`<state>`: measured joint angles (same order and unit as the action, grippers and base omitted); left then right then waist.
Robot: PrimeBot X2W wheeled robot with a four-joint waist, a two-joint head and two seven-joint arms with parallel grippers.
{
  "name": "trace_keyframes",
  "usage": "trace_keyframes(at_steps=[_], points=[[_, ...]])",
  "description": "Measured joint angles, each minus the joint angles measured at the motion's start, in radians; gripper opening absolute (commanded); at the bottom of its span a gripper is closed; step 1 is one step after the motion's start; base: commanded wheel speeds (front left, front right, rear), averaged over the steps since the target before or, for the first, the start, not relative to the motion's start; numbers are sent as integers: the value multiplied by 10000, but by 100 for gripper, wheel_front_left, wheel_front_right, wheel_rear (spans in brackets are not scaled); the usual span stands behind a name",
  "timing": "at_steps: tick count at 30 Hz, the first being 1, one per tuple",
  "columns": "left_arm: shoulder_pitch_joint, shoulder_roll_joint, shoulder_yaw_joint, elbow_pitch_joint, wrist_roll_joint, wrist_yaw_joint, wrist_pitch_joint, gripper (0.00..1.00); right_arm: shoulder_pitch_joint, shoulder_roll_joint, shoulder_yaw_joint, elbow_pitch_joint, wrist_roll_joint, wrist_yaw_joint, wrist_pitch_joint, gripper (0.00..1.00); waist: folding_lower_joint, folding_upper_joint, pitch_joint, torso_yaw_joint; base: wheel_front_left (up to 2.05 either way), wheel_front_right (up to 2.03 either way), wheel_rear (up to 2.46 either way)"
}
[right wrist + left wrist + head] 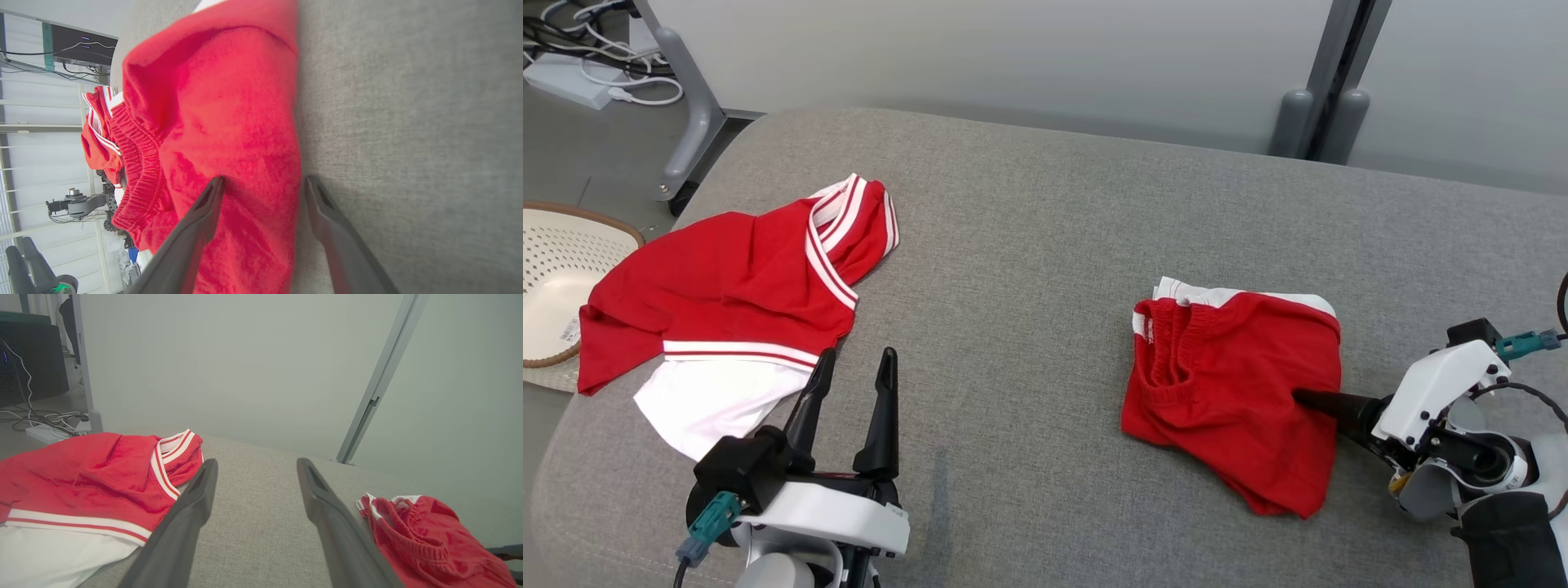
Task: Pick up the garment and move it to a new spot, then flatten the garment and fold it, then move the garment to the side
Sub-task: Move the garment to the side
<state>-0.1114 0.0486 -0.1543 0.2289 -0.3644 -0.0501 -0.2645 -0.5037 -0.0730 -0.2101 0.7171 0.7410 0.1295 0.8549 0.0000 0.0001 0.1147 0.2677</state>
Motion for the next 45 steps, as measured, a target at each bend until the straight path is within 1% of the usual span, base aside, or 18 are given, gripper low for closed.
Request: trace_keyframes(at_steps=[5, 6, 7, 8, 9, 10, 11, 12, 20, 25, 28, 33, 37, 43, 45], points=[[-27, -2, -17, -23, -44, 33, 0, 100, -259, 107, -199, 221, -36, 2, 59, 100, 0, -1, 88, 52, 0, 0, 0], [-39, 0, -19, -27, -46, 35, 0, 100, -315, 128, -215, 270, -36, 2, 58, 90, 1, 0, 104, 56, 0, 0, 0], [-55, 2, -19, -29, -46, 46, 0, 100, -373, 150, -226, 326, -40, 0, 52, 67, 0, 0, 121, 58, 0, 0, 0], [-75, 0, -31, -29, -50, 67, 0, 100, -412, 159, -228, 362, -65, 0, 38, 49, 0, 0, 133, 60, 0, 0, 0], [-97, -2, -38, -29, -58, 69, 0, 100, -435, 163, -226, 412, -88, 0, 40, 41, 0, 0, 140, 60, 0, 0, 0], [-119, 0, -44, -29, -58, 71, 0, 100, -452, 169, -234, 464, -94, 2, 48, 26, 0, -1, 146, 59, 0, 0, 0], [-138, 0, -48, -27, -58, 73, 0, 100, -467, 176, -236, 506, -98, 2, 71, 6, 0, 0, 150, 58, 0, 0, 0], [-151, 0, -54, -27, -58, 75, 0, 100, -503, 180, -230, 571, -109, 0, 79, 0, 0, 0, 150, 58, 0, 0, 0], [-152, 0, -52, -2, -71, 86, 0, 100, -678, 215, -288, 606, 0, 0, 173, 0, 0, 0, 61, 14, 0, 0, 0], [-130, -2, -50, 6, -63, 73, 0, 100, -709, 178, -15, -44, 324, 2, 318, 0, 0, 0, -77, -120, 0, 0, 0], [-66, 0, -44, 4, -36, 67, 0, 100, -626, -209, 140, -539, 445, 0, 433, 0, 0, 0, -133, -261, 0, 0, 0], [-31, 2, -23, 12, 58, 25, 0, 100, -563, -888, 731, -1310, 558, 2, 878, 0, 0, 0, -126, -623, 0, 0, 0], [-81, -4, -40, 0, 144, -15, 0, 100, -638, -1498, 1118, -1609, 650, 0, 1151, 0, 0, 0, -6, -984, 0, 0, 0], [-414, 4, -63, -46, 284, -52, 0, 100, -1363, -2454, 1879, -1948, 700, 0, 1244, 0, 0, 0, 506, -1468, 0, 0, 0], [-620, -6, -86, -90, 288, -59, 0, 100, -1656, -2734, 2107, -1992, 876, 2, 1212, 0, 0, 0, 766, -1596, 0, 0, 0]])
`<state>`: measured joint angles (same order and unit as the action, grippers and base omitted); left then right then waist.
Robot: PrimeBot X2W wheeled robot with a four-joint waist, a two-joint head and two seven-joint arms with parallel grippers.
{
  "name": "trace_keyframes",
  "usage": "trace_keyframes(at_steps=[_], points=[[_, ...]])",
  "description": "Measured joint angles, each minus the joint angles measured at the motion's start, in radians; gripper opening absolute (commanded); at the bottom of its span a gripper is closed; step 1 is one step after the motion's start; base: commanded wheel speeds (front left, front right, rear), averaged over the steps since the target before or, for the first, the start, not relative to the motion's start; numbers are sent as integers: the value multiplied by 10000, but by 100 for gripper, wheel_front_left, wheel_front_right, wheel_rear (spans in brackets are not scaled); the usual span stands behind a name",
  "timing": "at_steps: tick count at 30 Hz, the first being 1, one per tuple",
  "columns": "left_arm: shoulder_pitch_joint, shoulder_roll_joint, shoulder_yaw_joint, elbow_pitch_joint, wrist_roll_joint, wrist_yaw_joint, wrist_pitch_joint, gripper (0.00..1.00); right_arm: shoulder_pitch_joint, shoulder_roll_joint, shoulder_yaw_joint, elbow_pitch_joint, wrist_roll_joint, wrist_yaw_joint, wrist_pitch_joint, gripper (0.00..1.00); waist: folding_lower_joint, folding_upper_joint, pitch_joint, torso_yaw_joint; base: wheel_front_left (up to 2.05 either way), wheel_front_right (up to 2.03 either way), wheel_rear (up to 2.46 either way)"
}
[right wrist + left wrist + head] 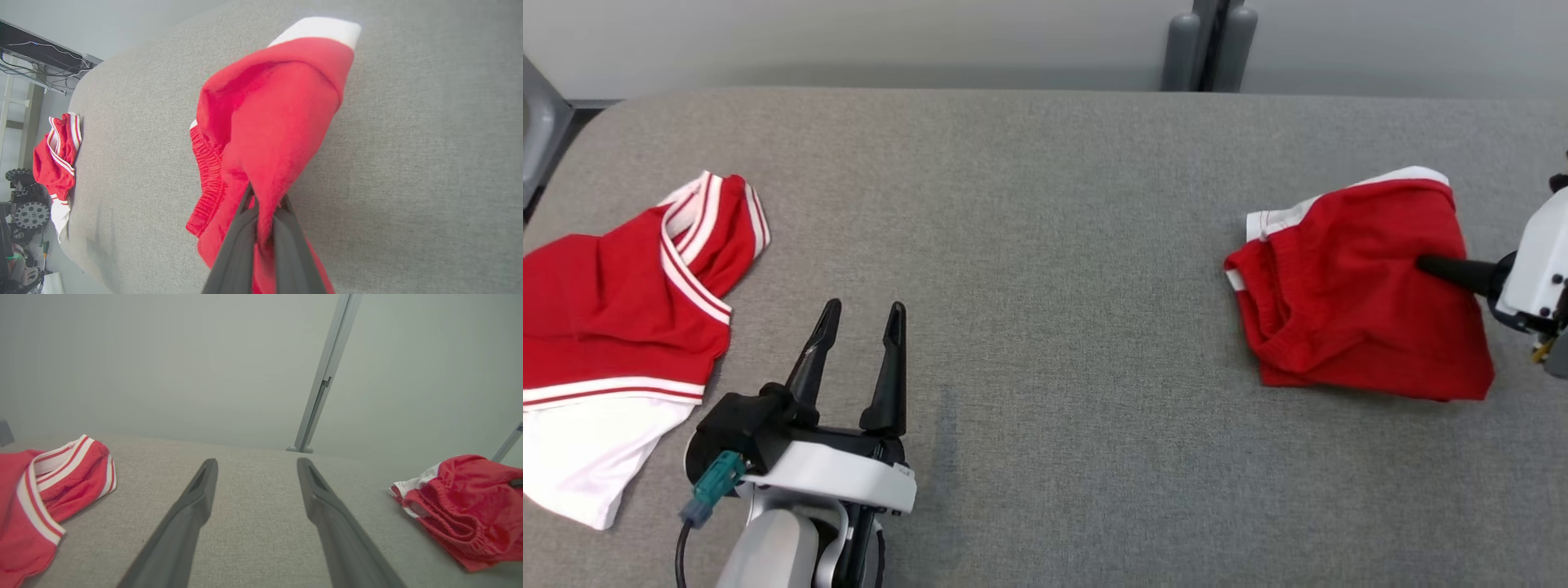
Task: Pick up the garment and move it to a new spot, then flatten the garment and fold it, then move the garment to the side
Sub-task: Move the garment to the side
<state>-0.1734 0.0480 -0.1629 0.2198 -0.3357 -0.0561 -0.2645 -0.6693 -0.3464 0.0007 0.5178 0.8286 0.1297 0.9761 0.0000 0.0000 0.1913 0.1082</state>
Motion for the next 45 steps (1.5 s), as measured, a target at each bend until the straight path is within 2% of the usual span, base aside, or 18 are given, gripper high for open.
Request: trace_keyframes(at_steps=[4, 11, 19, 27, 36, 40, 41, 42, 44, 45], points=[[-500, 2, -111, -107, 79, 0, 0, 100, -616, -1007, 483, 86, 173, 0, -167, 0, 0, 0, 752, -206, 0, 0, 0], [-1051, 4, -167, -219, 263, 6, 0, 100, -1708, -2259, 920, 500, 284, 0, -736, 0, 0, 0, 1828, -333, 0, 0, 0], [-1537, 0, -416, -382, 265, 36, 0, 100, -2552, -3536, 1684, 1279, -293, 8, -1611, 0, 0, 0, 2737, -378, 0, 0, 0], [-1806, 0, -552, -696, 265, 104, 0, 100, -3415, -4439, 2721, 1760, -815, 10, -2604, 0, 0, 0, 3259, -316, 0, 0, 0], [-1978, 6, -625, -936, 280, 134, 0, 100, -4257, -5009, 3557, 2694, -1323, 12, -3708, 0, 0, 0, 3705, -261, 0, 0, 0], [-2008, 8, -635, -941, 295, 136, 0, 100, -4731, -4997, 3741, 3354, -1722, 12, -4259, 1, 0, 0, 3733, -284, 0, 0, 0], [-2009, 8, -639, -938, 299, 136, 0, 100, -4794, -4963, 3779, 3555, -1820, 12, -4332, 32, 0, 0, 3726, -290, 0, 0, 0], [-2012, 6, -639, -932, 318, 136, 0, 100, -4886, -4918, 3833, 3743, -1894, 10, -4406, 45, 0, 0, 3717, -295, 0, 0, 0], [-2020, 4, -637, -911, 357, 136, 0, 100, -5051, -4801, 3902, 4054, -2052, 12, -4608, 100, 0, 0, 3685, -304, 0, 0, 0], [-2020, 6, -637, -895, 357, 136, 0, 100, -5126, -4738, 3939, 4186, -2088, 12, -4698, 100, 0, 0, 3661, -308, 0, 0, 0]])
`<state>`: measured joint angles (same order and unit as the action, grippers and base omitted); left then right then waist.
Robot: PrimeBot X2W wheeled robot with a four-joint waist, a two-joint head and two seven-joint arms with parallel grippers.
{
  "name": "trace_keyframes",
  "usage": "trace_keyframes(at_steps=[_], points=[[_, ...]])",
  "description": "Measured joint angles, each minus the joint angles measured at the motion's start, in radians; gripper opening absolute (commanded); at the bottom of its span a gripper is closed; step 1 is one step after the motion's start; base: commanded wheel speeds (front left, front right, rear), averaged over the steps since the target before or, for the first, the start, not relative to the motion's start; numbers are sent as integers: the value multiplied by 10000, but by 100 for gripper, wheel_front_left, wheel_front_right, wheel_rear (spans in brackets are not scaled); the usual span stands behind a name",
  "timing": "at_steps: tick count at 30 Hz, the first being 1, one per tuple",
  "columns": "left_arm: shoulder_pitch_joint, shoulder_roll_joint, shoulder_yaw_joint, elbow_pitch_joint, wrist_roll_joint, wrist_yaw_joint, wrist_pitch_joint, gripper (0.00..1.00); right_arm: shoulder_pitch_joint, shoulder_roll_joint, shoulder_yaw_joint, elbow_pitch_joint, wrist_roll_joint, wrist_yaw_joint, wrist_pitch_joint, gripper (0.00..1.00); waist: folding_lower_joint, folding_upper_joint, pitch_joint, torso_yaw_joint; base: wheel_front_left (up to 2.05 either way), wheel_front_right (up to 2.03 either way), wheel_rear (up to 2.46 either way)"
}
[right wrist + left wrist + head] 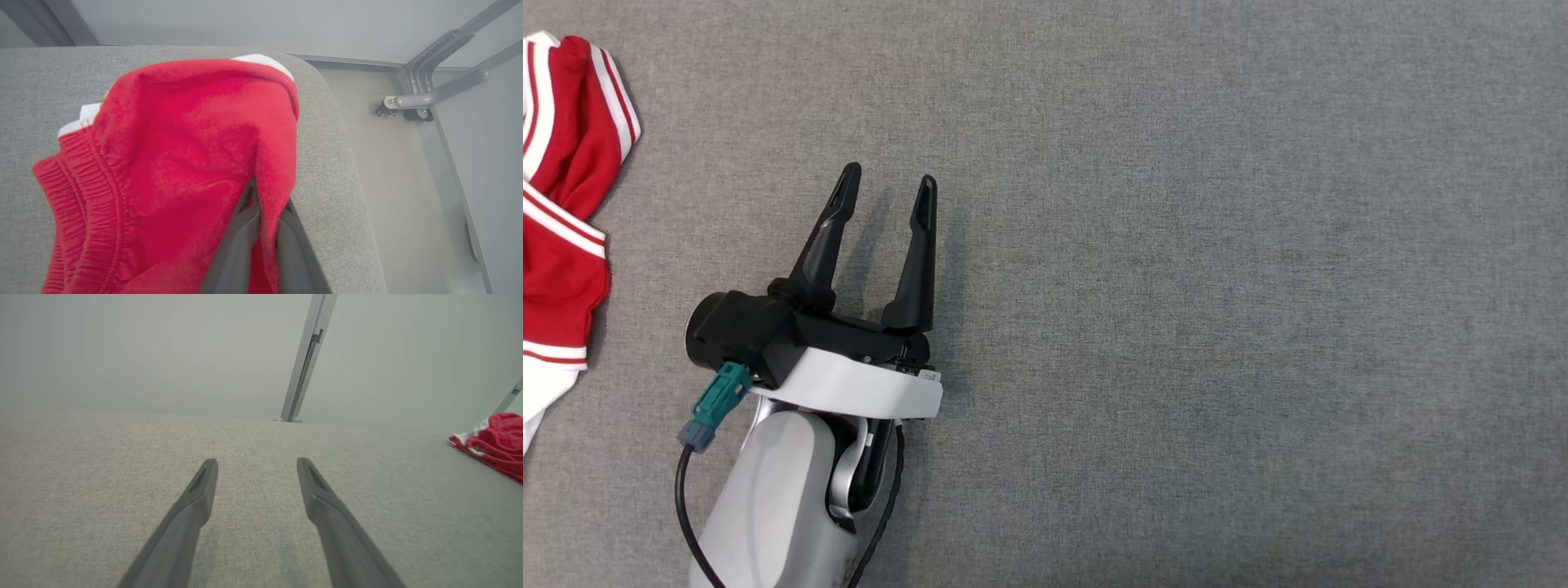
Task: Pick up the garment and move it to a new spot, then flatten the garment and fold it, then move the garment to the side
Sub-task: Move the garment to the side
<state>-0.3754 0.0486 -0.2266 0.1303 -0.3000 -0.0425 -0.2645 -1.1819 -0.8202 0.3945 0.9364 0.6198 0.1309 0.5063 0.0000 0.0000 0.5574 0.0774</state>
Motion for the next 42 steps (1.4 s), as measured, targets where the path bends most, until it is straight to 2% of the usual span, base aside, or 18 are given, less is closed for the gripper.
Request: trace_keyframes(at_steps=[6, 11, 18, 24, 33, 38, 42], points=[[2, 2, 25, 98, 4, -2, 0, 100, -273, 203, 341, 631, -357, 0, -637, 100, 0, 0, -218, -29, 0, 0, 0], [54, 0, 84, 209, 10, -13, 0, 100, -406, 420, 675, 1051, -453, -2, -752, 100, 0, 0, -598, -87, 0, 0, 0], [411, 2, 199, 378, 2, -59, 0, 100, -378, 995, 1281, 953, -311, 0, -848, 100, 0, 0, -1348, -242, 0, 0, 0], [881, 0, 368, 533, 2, -138, 0, 100, -102, 1371, 2031, 86, 184, 0, -1131, 100, 0, 0, -2390, -469, 0, 0, 0], [1930, -4, 688, 748, -10, -180, 0, 100, 1254, 1388, 2744, -1622, 1149, -2, -1990, 100, 0, 0, -4102, -802, 0, 0, 0], [2407, 0, 830, 761, -67, -194, 0, 100, 2438, 1252, 2297, -2610, 1687, -2, -2813, 100, 0, 0, -4946, -960, 0, 0, 0], [2575, 0, 957, 706, -59, -234, 0, 100, 3780, 1177, 1482, -3371, 1941, -2, -3655, 100, 0, 1, -5363, -1049, 0, 0, 0]])
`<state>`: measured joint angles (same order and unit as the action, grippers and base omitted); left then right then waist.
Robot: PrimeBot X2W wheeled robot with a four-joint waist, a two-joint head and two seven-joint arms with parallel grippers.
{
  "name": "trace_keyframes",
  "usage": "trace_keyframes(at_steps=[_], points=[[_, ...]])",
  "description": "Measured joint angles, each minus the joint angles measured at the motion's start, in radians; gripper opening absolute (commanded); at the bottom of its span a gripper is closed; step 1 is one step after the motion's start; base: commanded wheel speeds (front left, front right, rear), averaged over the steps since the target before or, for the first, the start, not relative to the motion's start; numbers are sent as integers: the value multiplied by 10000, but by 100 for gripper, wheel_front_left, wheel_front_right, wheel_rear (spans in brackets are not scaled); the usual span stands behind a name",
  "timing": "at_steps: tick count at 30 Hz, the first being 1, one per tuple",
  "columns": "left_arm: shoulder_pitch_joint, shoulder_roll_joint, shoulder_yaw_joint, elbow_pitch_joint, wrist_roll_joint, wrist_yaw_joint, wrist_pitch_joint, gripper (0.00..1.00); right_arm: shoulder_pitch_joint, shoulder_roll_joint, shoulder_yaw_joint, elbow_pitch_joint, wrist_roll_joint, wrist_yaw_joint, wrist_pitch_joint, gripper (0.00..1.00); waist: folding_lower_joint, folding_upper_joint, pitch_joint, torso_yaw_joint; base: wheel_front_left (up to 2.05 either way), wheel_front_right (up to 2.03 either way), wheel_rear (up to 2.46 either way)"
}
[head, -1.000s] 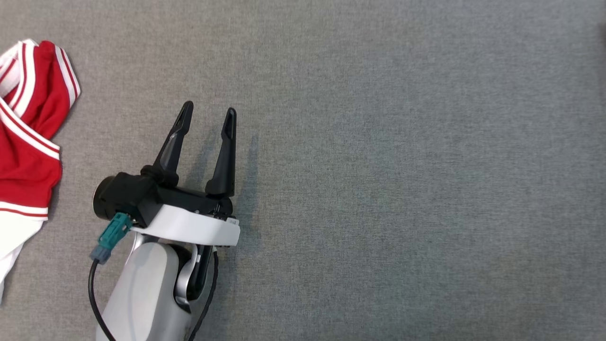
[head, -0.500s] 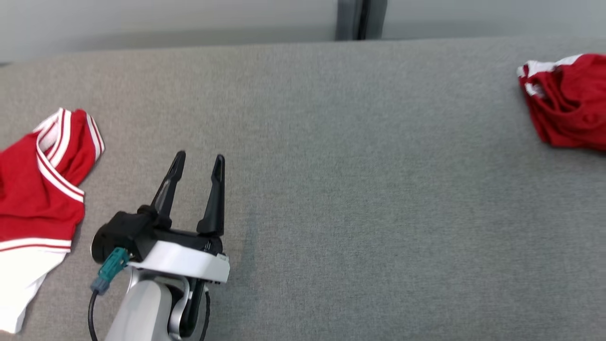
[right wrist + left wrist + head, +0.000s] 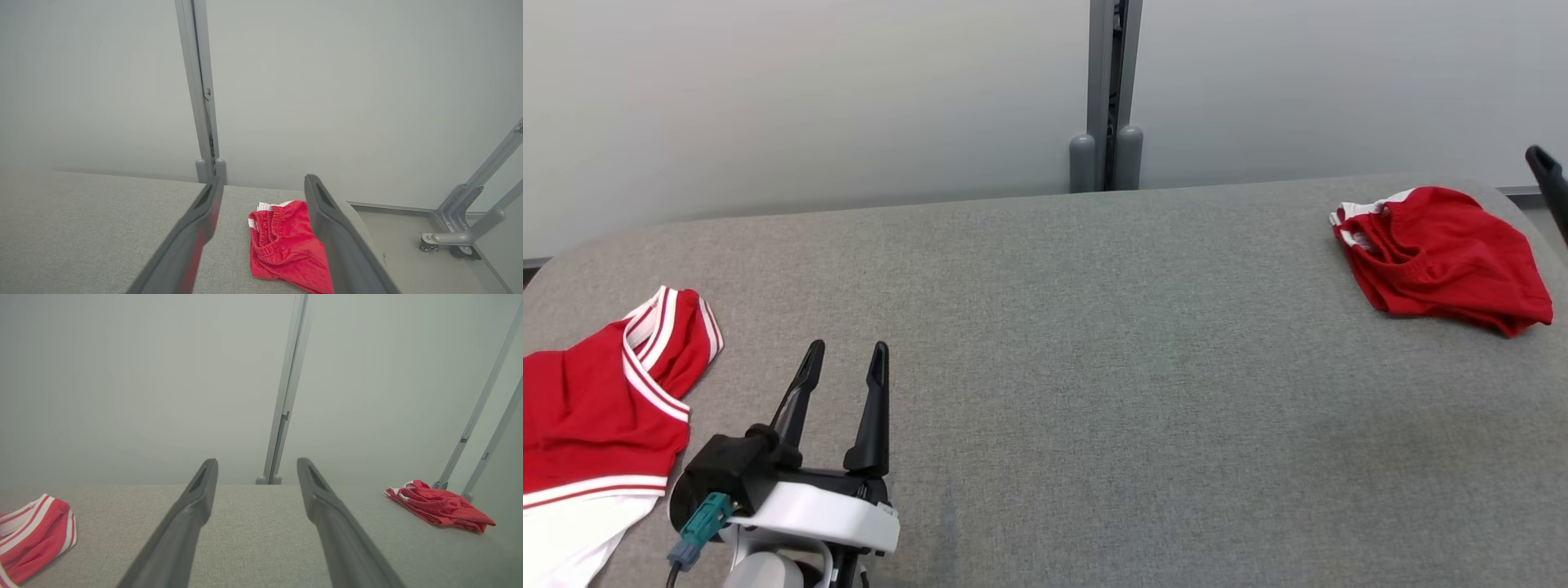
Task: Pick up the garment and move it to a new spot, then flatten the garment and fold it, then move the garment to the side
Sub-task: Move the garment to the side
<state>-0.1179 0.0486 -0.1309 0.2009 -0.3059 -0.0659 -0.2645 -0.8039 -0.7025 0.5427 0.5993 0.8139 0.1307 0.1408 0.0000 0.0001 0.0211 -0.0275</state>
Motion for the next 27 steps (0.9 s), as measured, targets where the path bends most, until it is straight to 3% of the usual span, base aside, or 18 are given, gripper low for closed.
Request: trace_keyframes(at_steps=[6, 8, 9, 14, 19, 27], points=[[314, -2, 341, -56, 90, -35, 0, 100, 2318, 587, -1592, -1091, -351, 0, -1542, 100, 0, 0, -174, -149, 0, 0, 0], [328, 2, 437, -88, 105, -35, 0, 100, 3075, 1032, -2136, -1450, -708, 0, -1977, 100, 0, 0, -166, -177, 0, 0, 0], [337, -2, 508, -136, 105, -35, 0, 100, 3824, 1569, -2660, -1860, -1126, 0, -2334, 100, 0, 0, -159, -217, 0, 0, 0], [357, 0, 579, -192, 100, -17, 0, 100, 5277, 2673, -3628, -3014, -2543, 0, -3196, 100, 0, 0, -72, -327, 0, 0, 0], [344, -2, 596, -194, 69, 13, 0, 100, 6330, 3866, -4111, -3705, -2986, 0, -3381, 100, 0, 0, 0, -328, 0, 0, 0], [479, 4, 640, -153, 121, 249, 0, 100, 7355, 4648, -4052, -4236, -3620, -2, -3735, 100, 0, 0, -99, -107, 0, 0, 0]])
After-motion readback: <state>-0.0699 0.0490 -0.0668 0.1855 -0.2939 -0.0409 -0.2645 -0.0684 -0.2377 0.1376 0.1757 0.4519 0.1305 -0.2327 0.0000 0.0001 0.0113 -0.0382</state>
